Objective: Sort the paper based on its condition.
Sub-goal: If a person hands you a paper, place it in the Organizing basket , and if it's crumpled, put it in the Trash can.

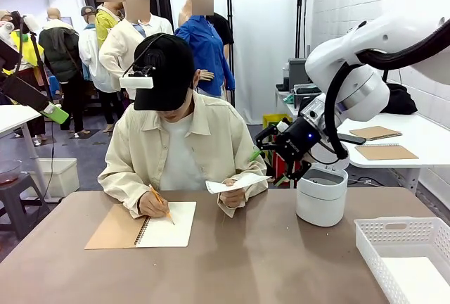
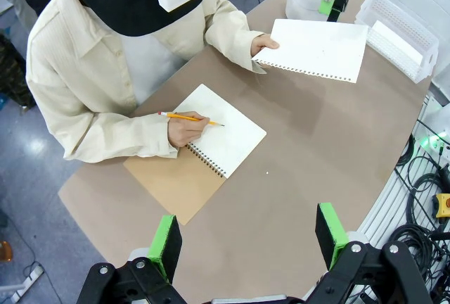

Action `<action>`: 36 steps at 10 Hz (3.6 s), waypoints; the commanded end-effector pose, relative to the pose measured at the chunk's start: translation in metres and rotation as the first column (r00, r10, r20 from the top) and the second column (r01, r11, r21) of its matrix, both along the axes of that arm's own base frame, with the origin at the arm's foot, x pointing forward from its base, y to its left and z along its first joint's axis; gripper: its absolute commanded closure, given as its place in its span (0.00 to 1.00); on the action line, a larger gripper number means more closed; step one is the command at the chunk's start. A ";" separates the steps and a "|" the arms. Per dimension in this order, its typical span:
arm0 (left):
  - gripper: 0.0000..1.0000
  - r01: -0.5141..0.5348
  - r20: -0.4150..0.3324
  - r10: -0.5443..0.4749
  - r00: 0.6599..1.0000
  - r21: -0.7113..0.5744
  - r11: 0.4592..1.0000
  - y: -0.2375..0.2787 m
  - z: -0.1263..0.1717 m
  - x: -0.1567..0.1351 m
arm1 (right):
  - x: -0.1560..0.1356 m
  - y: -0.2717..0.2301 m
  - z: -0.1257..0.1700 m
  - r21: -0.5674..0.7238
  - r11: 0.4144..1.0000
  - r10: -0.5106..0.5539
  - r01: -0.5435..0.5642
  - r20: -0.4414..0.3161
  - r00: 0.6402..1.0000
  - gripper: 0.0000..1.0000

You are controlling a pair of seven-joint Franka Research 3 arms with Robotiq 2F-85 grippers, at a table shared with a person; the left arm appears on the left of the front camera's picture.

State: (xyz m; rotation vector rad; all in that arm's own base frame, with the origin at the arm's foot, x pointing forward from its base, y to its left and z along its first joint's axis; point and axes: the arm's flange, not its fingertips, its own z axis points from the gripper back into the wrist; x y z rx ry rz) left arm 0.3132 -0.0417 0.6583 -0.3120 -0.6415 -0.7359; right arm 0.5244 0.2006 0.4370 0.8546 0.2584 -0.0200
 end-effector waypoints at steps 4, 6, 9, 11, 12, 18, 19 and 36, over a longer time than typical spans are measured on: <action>0.00 -0.001 0.003 0.001 1.000 -0.003 1.000 0.000 0.000 0.000 | -0.008 0.023 -0.023 0.036 0.999 -0.020 0.025 -0.124 0.992 0.00; 0.00 -0.001 0.003 0.001 1.000 -0.003 1.000 0.000 0.000 0.000 | -0.009 0.022 -0.030 0.112 0.993 -0.003 0.021 -0.164 0.986 0.24; 0.00 -0.001 0.003 0.001 1.000 -0.003 1.000 0.000 0.000 0.000 | -0.003 0.017 -0.034 0.135 0.989 -0.033 0.059 -0.189 0.981 0.84; 0.00 -0.001 0.003 0.001 1.000 -0.003 1.000 0.000 0.000 0.000 | -0.004 0.016 -0.036 0.133 0.989 -0.038 0.066 -0.202 0.979 1.00; 0.00 -0.001 0.003 0.001 1.000 -0.003 1.000 0.000 0.000 0.000 | -0.004 0.016 -0.037 0.137 0.989 -0.029 0.058 -0.204 0.979 1.00; 0.00 -0.001 0.003 0.001 1.000 -0.003 1.000 0.000 0.000 0.000 | -0.011 0.013 -0.032 0.207 0.978 0.023 0.022 -0.214 0.977 1.00; 0.00 -0.001 0.003 0.001 1.000 -0.003 1.000 0.000 0.000 0.000 | -0.011 0.013 -0.032 0.222 0.975 0.024 0.024 -0.212 0.977 1.00; 0.00 -0.001 0.003 0.001 1.000 -0.003 1.000 0.000 0.000 0.000 | -0.155 -0.096 0.176 -0.706 0.656 0.628 -0.268 0.313 0.713 1.00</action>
